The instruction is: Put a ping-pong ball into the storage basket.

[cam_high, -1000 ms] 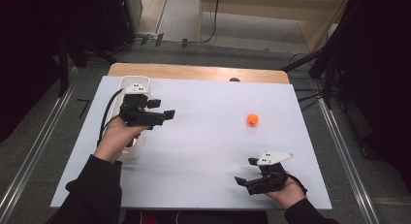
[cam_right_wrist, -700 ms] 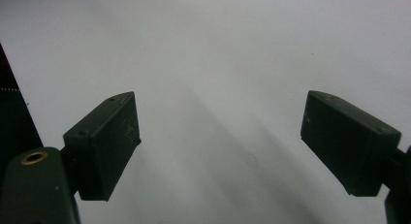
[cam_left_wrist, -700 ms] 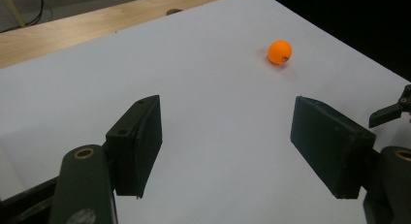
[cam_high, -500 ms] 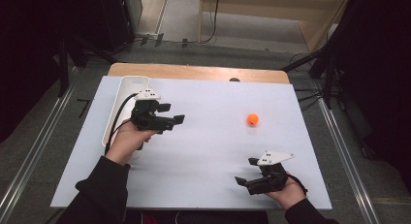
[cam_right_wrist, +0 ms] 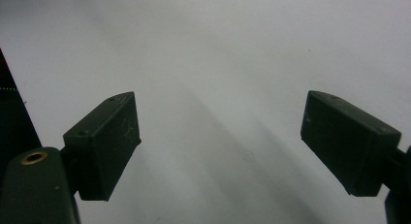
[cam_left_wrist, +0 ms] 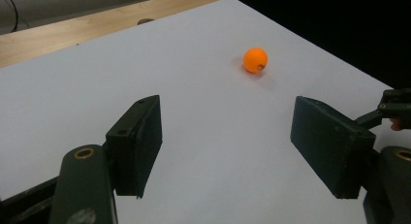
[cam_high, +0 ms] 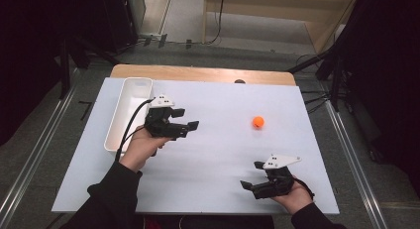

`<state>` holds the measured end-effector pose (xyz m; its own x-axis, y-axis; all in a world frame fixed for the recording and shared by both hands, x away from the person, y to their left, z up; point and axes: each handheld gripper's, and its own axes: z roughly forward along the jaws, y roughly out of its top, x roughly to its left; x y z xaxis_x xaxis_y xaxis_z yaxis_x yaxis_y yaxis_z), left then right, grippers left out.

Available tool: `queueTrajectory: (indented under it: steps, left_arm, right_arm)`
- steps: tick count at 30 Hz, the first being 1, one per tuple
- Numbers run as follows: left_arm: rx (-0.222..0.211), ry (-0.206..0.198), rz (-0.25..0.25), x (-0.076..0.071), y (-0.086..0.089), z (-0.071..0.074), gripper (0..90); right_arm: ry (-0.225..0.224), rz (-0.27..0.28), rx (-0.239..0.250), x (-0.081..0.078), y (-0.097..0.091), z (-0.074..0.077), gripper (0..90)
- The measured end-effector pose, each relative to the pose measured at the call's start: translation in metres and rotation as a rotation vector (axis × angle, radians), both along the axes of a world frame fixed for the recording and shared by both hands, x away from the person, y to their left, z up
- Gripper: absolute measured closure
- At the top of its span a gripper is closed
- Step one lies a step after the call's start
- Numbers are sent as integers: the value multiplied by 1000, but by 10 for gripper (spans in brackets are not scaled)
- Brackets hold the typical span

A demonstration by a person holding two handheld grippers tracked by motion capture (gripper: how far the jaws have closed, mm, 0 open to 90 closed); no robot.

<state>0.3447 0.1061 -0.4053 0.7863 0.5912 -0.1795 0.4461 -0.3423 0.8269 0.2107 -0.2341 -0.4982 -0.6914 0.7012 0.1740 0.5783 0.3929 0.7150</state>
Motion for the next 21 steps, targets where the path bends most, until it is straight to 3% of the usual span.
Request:
queueTrajectory:
  steps: [8,15,21]
  left_arm:
    - [18,-5,-24,-3,-12,-7,279]
    - [1,-7,-38,1,-23,-11,279]
    - [33,-22,-48,7,-33,-18,279]
  right_arm:
    - [-1,-5,1,0,0,0,124]
    - [3,-19,4,-1,-2,0,125]
    - [0,-29,-1,-1,-3,0,124]
